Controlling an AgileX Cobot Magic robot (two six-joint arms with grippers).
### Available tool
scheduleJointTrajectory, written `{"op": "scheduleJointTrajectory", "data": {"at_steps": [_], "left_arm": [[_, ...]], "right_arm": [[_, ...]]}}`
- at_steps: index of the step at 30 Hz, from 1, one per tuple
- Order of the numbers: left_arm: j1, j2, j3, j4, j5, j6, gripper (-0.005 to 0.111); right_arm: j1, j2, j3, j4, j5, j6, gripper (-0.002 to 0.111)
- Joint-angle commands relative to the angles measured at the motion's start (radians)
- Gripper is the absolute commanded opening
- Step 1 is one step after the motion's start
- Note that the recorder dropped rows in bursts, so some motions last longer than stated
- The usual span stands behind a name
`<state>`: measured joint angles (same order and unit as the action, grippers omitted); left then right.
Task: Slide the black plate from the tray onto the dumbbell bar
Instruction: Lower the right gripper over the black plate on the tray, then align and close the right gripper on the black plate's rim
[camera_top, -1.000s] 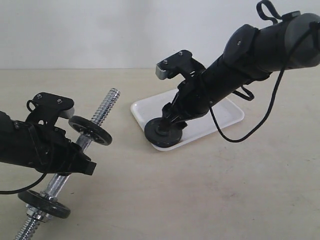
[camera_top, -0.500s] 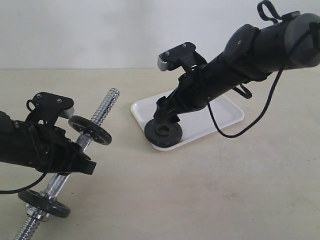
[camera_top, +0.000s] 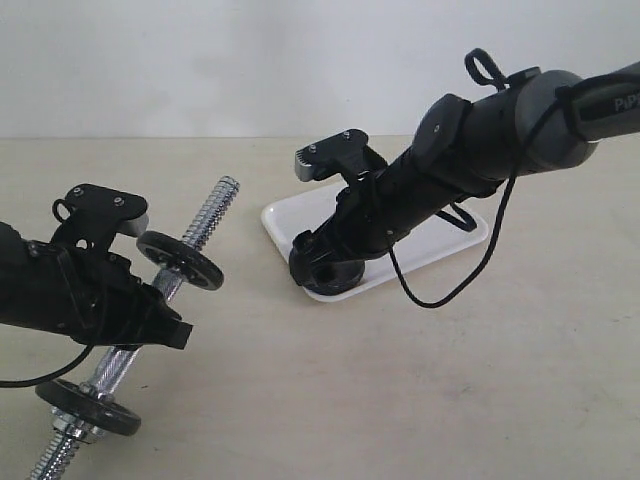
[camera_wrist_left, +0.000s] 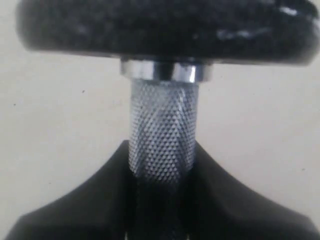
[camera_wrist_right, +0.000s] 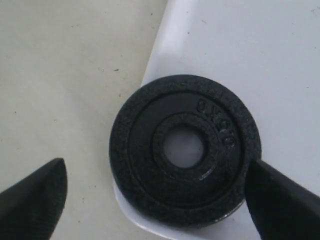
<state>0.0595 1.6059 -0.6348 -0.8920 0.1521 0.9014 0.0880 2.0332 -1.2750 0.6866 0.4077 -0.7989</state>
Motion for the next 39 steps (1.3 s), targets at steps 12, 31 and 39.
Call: {"op": "scheduleJointTrajectory", "data": {"at_steps": [12, 31, 39], "left_arm": [[-0.001, -0.046, -0.030, -0.026, -0.074, 0.005, 0.004], [-0.001, -0.046, -0.030, -0.026, -0.076, 0.005, 0.004], [-0.001, -0.046, -0.030, -0.026, -0.076, 0.005, 0.004]], "right_arm": [[0.001, 0.003, -0.042, 0.022, -0.107, 0.012, 0.084], [0.001, 0.003, -0.042, 0.132, -0.057, -0.027, 0.100], [0.001, 0.003, -0.042, 0.139, -0.132, -0.016, 0.105]]}}
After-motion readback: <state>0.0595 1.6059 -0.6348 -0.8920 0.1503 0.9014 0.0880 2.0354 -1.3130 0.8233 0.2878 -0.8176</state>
